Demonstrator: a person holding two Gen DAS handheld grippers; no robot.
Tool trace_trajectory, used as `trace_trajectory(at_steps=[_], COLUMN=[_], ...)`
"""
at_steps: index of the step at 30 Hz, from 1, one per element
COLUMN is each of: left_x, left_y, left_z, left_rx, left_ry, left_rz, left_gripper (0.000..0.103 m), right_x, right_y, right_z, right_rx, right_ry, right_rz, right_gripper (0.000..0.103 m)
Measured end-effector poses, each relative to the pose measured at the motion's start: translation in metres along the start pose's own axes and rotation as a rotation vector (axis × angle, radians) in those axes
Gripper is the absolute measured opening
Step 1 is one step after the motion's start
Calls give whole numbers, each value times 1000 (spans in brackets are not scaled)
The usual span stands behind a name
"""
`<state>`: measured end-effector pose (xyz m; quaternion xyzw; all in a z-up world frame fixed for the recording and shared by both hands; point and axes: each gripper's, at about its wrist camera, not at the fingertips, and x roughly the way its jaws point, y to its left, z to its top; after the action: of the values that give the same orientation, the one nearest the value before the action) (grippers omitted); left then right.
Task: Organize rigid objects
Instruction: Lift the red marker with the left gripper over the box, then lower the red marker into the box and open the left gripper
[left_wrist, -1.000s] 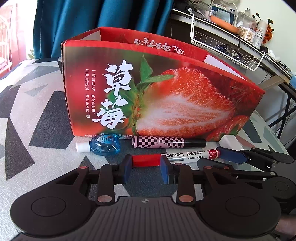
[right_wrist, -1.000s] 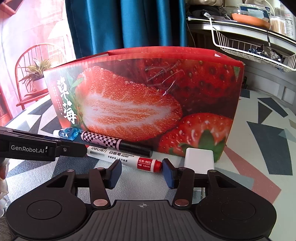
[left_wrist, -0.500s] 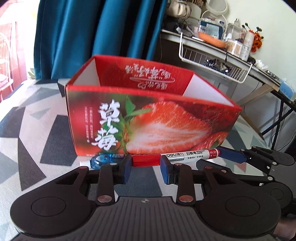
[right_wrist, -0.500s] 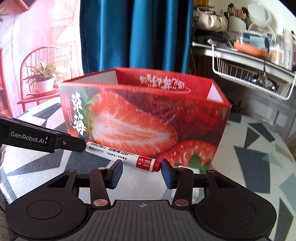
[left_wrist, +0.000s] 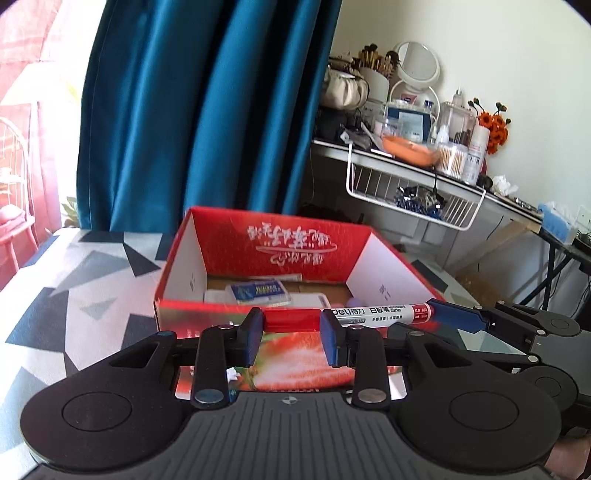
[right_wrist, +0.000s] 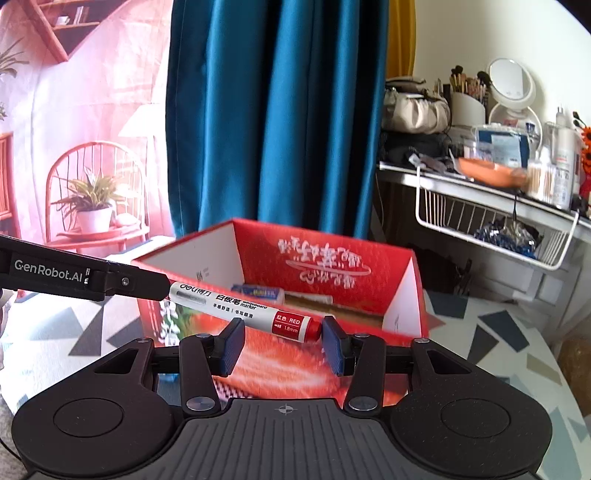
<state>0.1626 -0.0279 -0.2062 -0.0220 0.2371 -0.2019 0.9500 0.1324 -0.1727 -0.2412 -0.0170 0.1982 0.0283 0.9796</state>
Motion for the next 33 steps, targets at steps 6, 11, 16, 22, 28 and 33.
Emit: trace_trajectory(at_steps=[6, 11, 16, 22, 28, 33], left_x=[7, 27, 47, 73, 94, 104], left_y=[4, 9, 8, 9, 11, 16], left_z=[16, 26, 34, 42, 42, 40], left_rx=[-7, -19, 0, -5, 6, 5], left_ry=[-17, 2, 23, 70, 122, 149], left_rz=[8, 15, 23, 22, 12, -16], left_gripper=[35, 36, 36, 36, 37, 38], right_x=[10, 34, 62, 88, 107, 115], right_y=[0, -7, -16, -28, -41, -48], right_z=[24, 35, 40, 41, 38, 35], right_rx=[-25, -23, 5, 35, 80, 113], right_ry=[-16, 12, 73, 128, 191, 221], right_rz=[4, 6, 4, -2, 11, 15], right_gripper=[43, 43, 43, 43, 46, 47])
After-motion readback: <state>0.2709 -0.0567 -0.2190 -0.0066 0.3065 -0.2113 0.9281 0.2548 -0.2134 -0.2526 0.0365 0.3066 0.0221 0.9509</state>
